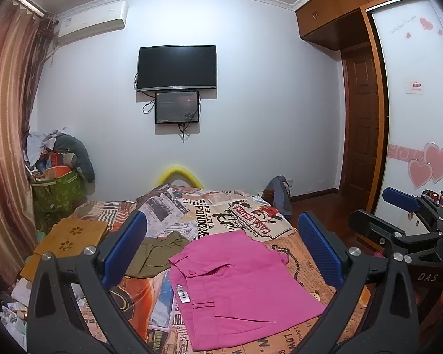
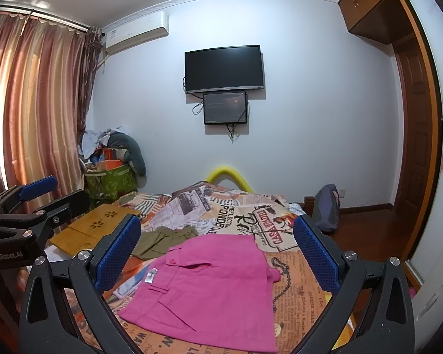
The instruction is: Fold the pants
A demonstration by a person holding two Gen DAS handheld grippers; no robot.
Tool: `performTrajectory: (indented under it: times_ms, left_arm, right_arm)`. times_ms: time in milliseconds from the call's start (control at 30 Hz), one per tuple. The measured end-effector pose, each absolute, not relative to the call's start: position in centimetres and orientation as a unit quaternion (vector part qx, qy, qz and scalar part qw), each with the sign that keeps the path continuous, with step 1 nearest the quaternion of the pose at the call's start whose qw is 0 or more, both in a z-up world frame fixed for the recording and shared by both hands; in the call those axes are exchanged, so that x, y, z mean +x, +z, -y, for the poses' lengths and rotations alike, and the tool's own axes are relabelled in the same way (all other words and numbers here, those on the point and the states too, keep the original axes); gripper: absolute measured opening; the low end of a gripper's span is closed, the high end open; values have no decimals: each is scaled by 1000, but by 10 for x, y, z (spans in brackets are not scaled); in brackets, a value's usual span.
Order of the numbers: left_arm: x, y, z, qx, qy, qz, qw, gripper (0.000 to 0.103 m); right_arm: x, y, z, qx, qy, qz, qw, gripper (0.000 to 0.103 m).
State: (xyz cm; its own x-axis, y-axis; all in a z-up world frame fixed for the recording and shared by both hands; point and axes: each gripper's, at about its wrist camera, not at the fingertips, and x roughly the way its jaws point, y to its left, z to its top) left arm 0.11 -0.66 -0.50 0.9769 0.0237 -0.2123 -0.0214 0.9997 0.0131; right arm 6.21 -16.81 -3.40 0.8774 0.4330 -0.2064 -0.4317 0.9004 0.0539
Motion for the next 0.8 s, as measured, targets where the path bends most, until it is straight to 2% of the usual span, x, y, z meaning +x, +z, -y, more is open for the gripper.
performTrajectory:
  times_ms: [800]
  left_arm:
    - [5,-5,-1,-3,13,-109,994,103]
  right_arm:
    - [62,-31,167,2,223,-109,969,103]
